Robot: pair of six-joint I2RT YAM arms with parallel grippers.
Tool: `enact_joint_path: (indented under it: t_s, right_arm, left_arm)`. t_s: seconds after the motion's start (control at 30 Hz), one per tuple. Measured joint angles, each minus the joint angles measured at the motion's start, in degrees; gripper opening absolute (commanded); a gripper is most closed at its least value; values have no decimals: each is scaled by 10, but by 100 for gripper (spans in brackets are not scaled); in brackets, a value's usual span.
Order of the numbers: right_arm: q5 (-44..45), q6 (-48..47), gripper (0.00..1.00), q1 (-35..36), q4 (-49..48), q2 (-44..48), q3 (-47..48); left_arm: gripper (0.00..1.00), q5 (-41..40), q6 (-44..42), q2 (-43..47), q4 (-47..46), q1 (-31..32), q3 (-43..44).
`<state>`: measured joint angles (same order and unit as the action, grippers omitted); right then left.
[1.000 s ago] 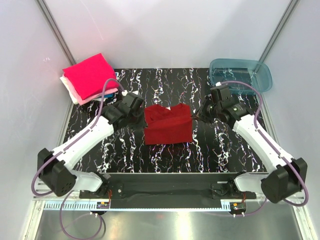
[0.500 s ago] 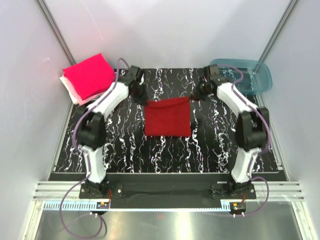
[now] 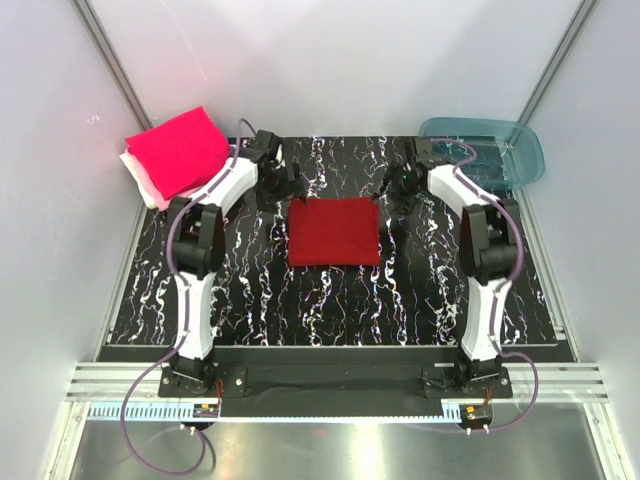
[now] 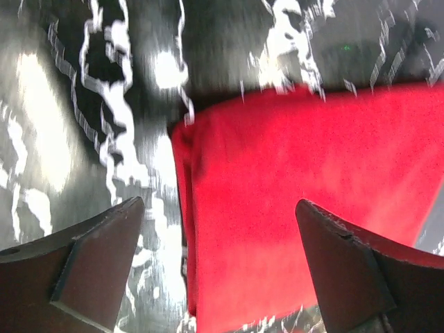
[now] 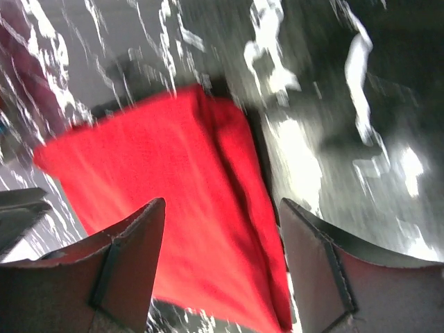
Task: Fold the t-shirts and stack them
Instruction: Fold the tshirt, then neatly place the folded tshirt to the corner
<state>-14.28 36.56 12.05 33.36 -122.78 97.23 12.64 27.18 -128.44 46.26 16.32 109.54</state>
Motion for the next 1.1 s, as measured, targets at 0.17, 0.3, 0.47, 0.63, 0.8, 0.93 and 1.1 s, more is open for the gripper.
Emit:
enact_joint_path:
  t_s: [0.17,0.3,0.47,0.63,0.8,0.93,1.1]
  right_arm:
    - [13,0,76,0,-37,161,-154]
    - [-14,7,80,7,-115,329,-329]
    - [-59,36,84,116,-255,487,-548]
    - [-84,81,85,214,-387,549,-719]
    - [-83,100,88,212,-440,563,-765]
    - [-89,103,88,212,-489,552,-760]
    - [-92,104,89,212,-503,536,-758]
  left_arm:
    - [79,-1,-2,104,-33,3,-104]
    - [75,5,-2,148,-78,1,-178]
    - [69,7,-6,150,-144,-2,-271]
    - [62,10,-5,127,-192,-5,-285]
    - [60,25,-1,94,-227,-7,-255]
    - [54,35,6,82,-252,-7,-249]
    - [37,50,17,60,-280,-9,-234]
